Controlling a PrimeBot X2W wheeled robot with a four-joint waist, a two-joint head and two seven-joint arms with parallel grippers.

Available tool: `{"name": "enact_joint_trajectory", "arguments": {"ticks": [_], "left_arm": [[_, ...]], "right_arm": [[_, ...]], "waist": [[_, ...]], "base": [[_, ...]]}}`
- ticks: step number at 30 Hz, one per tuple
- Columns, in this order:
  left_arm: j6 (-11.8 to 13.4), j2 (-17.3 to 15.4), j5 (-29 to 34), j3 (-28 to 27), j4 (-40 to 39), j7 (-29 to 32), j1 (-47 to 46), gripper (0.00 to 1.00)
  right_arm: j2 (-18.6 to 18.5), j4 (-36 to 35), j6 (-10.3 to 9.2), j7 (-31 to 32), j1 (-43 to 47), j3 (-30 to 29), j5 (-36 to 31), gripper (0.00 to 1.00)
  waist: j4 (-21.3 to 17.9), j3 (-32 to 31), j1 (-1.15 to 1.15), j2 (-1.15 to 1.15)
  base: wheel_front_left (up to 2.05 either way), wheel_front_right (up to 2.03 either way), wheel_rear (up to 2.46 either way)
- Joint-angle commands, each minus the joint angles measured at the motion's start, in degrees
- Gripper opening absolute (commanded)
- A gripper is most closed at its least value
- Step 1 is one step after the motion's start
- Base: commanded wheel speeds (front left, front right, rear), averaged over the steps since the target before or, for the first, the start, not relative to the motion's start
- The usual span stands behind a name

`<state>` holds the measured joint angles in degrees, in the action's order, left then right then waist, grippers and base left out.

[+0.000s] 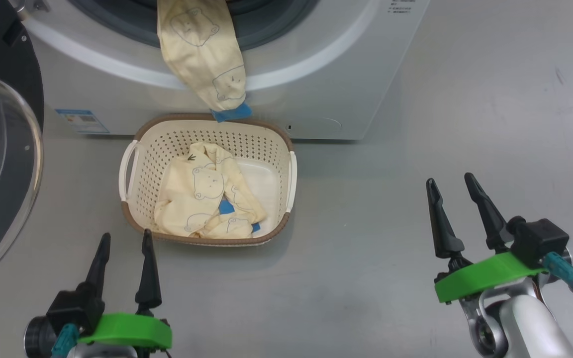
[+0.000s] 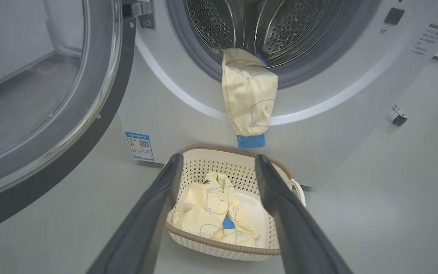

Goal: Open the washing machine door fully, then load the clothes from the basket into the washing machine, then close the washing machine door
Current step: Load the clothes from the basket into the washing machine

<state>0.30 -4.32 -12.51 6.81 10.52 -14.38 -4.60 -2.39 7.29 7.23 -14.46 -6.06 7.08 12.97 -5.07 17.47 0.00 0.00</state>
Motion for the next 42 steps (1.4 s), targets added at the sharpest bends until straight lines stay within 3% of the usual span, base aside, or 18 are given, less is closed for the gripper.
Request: {"name": "enact_joint_trajectory", "arguments": {"ticks": [1, 23, 42], "left_arm": [[0.2, -0.4, 0.6, -2.3, -2.1, -0.6, -0.3, 1.0], [-1.7, 0.0, 1.2, -5.5, 2.5, -0.6, -4.0, 1.0], [-4.9, -1.3, 1.3, -3.1, 18.3, -0.4, -29.0, 1.0]], "right_arm": [[-0.8, -1.9, 0.25, -0.5, -0.3, 1.0, -0.6, 1.0], [-1.1, -1.7, 0.25, -0.5, -0.5, 3.0, -0.3, 1.0], [-0.6, -2.6, 0.25, -0.5, -6.8, 5.3, 0.3, 1.0]], "waist": [[0.0, -0.1, 0.0, 0.0], [-2.7, 0.8, 0.0, 0.0], [-8.0, 13.1, 0.0, 0.0]], "base": [[0.0, 0.0, 0.0], [0.0, 0.0, 0.0], [0.0, 0.0, 0.0]]}}
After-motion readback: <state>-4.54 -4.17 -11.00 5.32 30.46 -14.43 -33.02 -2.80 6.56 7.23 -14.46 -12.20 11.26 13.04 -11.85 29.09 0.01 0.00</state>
